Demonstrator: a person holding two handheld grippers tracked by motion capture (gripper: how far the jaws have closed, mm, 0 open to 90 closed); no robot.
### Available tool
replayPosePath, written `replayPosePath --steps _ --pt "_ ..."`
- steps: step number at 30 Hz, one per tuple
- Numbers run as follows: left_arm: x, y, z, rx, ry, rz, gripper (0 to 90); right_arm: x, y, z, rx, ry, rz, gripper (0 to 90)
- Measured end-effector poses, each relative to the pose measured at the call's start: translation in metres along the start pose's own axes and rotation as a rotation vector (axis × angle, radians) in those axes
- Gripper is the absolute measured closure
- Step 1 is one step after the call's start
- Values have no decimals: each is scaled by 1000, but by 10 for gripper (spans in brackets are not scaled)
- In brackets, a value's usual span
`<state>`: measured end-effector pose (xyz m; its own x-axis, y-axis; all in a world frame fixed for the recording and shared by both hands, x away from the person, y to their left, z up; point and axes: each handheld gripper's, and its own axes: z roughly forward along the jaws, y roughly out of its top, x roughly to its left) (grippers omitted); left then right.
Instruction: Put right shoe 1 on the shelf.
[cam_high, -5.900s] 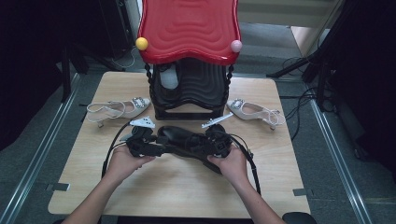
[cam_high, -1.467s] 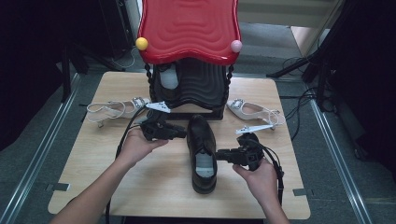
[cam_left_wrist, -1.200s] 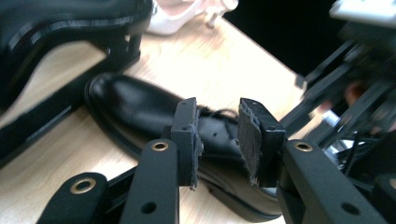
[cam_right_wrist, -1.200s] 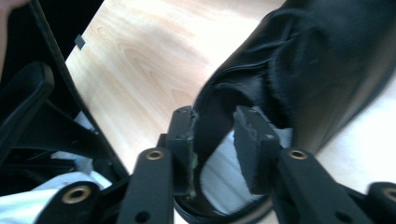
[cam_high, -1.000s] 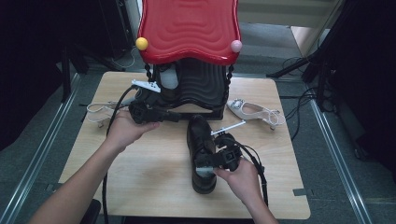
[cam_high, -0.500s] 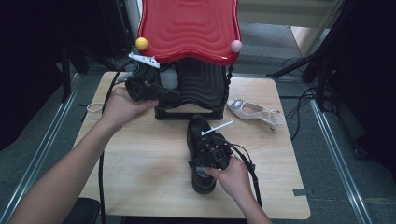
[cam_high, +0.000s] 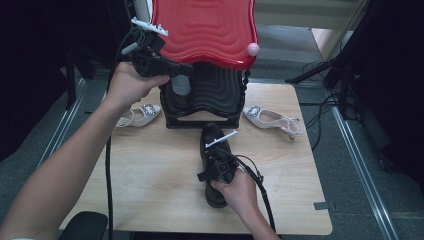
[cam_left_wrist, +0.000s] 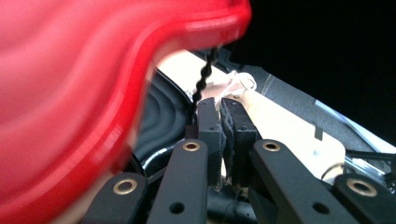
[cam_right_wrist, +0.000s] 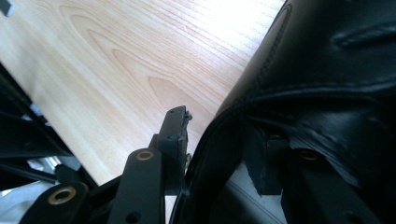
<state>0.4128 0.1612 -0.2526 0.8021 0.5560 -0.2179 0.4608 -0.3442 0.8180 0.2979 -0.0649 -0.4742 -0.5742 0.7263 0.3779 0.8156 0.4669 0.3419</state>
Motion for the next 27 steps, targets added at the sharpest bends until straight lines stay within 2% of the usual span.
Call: replayPosePath --steps 3,6,8,9,10,11,14,18,20,27 --pt "4 9 -4 -16 22 3 873 4 -1 3 -5 -42 -13 629" --pt "5 17 -5 -24 50 18 878 9 -2 9 3 -110 -39 643" --pt "6 23 -4 -30 73 29 879 10 -2 9 1 -111 -40 643" --pt "6 24 -4 -31 71 28 880 9 -2 9 0 -107 -38 650" --pt "6 26 -4 -37 77 31 880 7 -2 9 -4 -103 -47 662" --pt "6 28 -3 -39 83 37 881 4 -3 8 -2 -90 -39 701" --pt "6 31 0 -38 94 44 882 2 -3 7 -2 -84 -35 734" --pt "9 33 3 -35 102 35 886 -2 -3 4 5 -68 -36 783" --pt "11 34 5 -35 110 32 890 -8 -6 -3 -1 -47 -20 825" --pt "18 36 10 -16 142 31 900 -21 -13 -27 -39 -11 17 868"
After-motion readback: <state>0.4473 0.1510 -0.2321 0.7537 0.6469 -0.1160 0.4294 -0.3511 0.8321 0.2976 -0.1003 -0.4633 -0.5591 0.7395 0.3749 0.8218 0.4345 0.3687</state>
